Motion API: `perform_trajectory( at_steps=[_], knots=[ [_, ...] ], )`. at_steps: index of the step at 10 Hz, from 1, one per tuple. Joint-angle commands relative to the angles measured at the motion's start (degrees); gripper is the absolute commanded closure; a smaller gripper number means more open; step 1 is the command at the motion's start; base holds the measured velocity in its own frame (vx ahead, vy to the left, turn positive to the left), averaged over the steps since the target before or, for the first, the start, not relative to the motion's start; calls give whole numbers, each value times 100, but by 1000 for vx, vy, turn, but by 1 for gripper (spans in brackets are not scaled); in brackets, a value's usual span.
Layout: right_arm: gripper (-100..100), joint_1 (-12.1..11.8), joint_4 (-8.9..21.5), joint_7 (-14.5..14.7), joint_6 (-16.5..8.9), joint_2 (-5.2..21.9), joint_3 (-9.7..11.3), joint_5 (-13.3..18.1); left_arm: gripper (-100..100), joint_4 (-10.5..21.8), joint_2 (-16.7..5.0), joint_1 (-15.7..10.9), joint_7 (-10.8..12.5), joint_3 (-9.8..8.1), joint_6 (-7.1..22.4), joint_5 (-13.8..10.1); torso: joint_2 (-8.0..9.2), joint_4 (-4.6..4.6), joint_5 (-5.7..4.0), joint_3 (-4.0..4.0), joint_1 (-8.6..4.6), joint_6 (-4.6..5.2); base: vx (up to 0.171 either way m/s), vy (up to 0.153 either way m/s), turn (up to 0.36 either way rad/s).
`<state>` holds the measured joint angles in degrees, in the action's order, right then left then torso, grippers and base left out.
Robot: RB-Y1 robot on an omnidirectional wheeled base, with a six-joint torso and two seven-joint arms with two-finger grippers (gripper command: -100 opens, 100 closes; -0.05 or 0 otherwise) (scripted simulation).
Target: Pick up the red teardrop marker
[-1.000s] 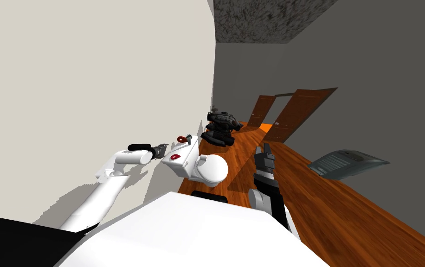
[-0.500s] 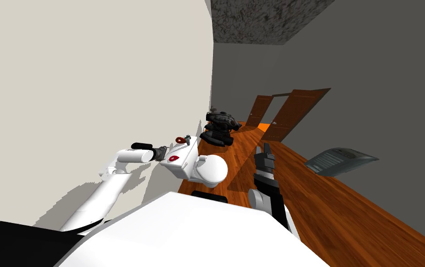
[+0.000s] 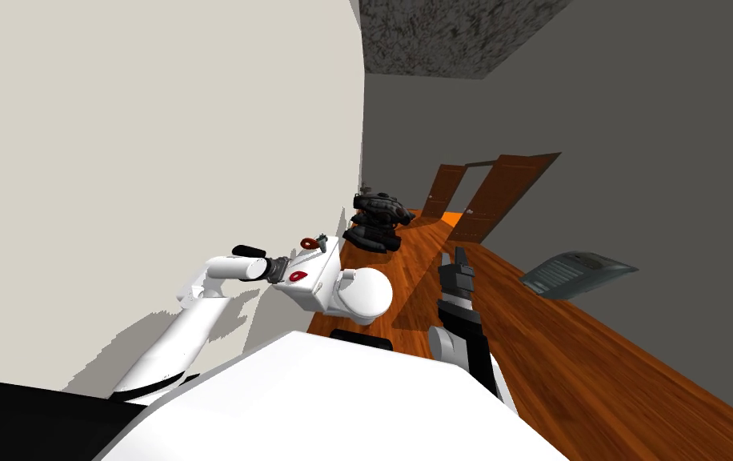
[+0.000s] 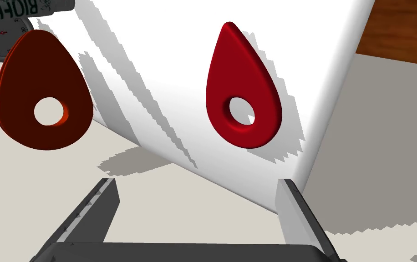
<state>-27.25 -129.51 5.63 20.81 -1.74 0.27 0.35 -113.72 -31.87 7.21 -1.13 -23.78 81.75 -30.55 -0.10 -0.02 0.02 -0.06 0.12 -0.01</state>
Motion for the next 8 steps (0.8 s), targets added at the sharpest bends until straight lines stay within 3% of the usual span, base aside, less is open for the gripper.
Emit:
perform_trajectory(
  at_steps=[1,2,8],
  knots=[
    [0,0,0,0,0,0,0,0,-100,22,-11,-42,33,2,286,-28,0,0,0,0,0,0,26,28,-42],
    [0,0,0,0,0,0,0,0,-100,22,-11,-42,33,2,337,-28,0,0,0,0,-1,-2,14,11,8],
    [0,0,0,0,0,0,0,0,-100,183,43,-254,197,117,1351,-85,-3,-1,1,-2,3,-1,28,32,-60]
  ],
)
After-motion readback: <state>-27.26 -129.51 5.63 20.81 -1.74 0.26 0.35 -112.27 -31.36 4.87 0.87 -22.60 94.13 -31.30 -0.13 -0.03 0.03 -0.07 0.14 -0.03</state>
